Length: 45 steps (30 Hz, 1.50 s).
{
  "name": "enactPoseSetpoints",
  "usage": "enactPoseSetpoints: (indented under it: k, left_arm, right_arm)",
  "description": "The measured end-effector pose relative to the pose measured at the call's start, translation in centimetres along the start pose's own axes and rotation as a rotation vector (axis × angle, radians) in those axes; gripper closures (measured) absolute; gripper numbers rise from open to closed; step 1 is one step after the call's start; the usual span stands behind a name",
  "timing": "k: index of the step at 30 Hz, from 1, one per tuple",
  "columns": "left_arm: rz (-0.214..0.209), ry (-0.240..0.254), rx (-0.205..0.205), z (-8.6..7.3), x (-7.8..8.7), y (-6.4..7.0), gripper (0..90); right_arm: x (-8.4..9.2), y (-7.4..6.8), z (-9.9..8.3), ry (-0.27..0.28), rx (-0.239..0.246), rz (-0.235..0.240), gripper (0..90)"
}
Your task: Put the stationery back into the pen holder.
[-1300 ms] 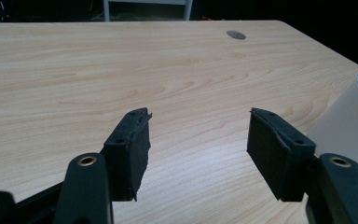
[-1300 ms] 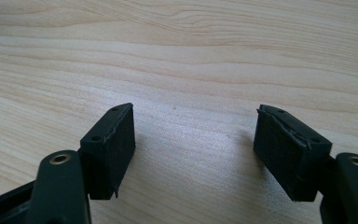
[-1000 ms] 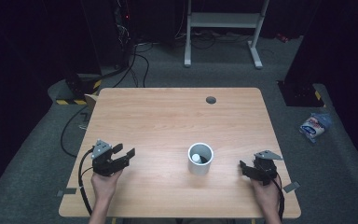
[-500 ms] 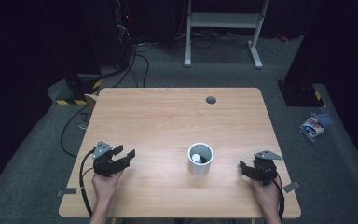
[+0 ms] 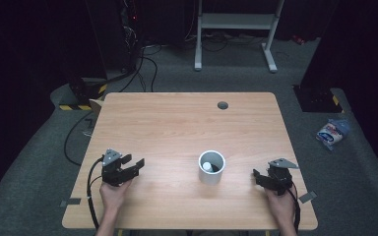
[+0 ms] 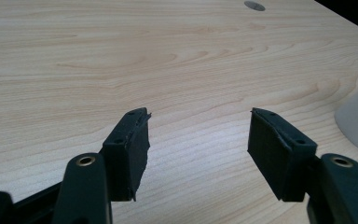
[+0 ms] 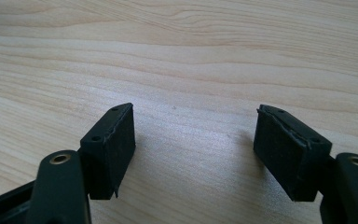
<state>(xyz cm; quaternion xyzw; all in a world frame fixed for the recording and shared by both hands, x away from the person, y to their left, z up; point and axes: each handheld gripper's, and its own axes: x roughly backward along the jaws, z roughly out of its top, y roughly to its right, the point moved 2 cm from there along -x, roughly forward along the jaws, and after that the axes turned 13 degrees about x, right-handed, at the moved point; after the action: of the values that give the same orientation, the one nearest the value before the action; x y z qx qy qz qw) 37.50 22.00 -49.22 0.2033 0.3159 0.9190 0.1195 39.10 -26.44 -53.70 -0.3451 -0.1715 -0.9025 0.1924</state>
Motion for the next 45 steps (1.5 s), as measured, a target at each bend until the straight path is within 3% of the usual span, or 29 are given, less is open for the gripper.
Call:
enactPoseSetpoints:
  k: [15, 24, 30, 35, 36, 38, 45]
  left_arm:
    - [0.024, -0.012, -0.001, -0.7, -1.5, -0.2, 38.5]
    - [0.056, -0.038, -0.036, -1.4, -2.2, -0.7, 38.1]
    - [0.069, -0.046, -0.024, -1.9, -2.8, -0.9, 38.1]
    - [0.085, -0.060, -0.035, -2.4, -3.3, -1.0, 38.1]
    - [0.090, -0.075, -0.057, -2.5, -3.3, -1.1, 38.1]
    - [0.090, -0.055, -0.031, -2.6, -3.5, -1.0, 38.1]
    - [0.106, -0.067, -0.052, -3.1, -4.2, -1.0, 38.1]
  right_arm:
    - [0.0, 0.0, 0.0, 0.000, 0.000, 0.000, 29.2]
    - [0.0, 0.0, 0.0, 0.000, -0.001, -0.001, 29.2]
    - [0.0, 0.0, 0.0, 0.000, -0.001, 0.000, 29.2]
    - [0.0, 0.0, 0.0, 0.000, 0.000, -0.001, 29.2]
    - [0.0, 0.0, 0.0, 0.000, -0.001, -0.001, 29.2]
    - [0.0, 0.0, 0.0, 0.000, -0.001, 0.000, 29.1]
    - [0.0, 0.0, 0.0, 0.000, -0.001, 0.000, 29.1]
